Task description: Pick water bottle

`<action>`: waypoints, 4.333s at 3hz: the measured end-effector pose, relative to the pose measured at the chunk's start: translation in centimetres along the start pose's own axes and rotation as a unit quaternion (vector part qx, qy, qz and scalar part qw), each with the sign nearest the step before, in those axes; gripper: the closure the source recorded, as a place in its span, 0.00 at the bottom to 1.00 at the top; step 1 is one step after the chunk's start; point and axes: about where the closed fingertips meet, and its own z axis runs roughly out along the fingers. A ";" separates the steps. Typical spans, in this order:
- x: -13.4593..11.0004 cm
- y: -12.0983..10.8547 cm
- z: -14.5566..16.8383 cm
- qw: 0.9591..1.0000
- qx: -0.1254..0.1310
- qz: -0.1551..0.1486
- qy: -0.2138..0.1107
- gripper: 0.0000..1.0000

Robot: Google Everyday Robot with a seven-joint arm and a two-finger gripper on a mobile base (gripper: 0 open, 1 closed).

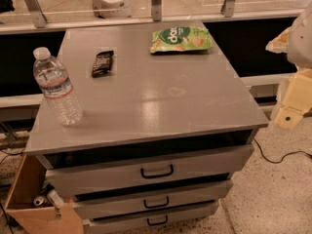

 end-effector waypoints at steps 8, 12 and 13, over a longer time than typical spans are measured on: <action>-25.0 -0.5 13.4 0.902 -0.147 -0.101 -0.393 0.00; -39.5 1.9 18.2 0.795 -0.204 -0.086 -0.565 0.00; -41.1 3.3 18.1 0.781 -0.222 -0.087 -0.577 0.00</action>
Offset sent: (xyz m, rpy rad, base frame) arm 0.0472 0.0530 -0.0328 0.2635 0.0302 0.1680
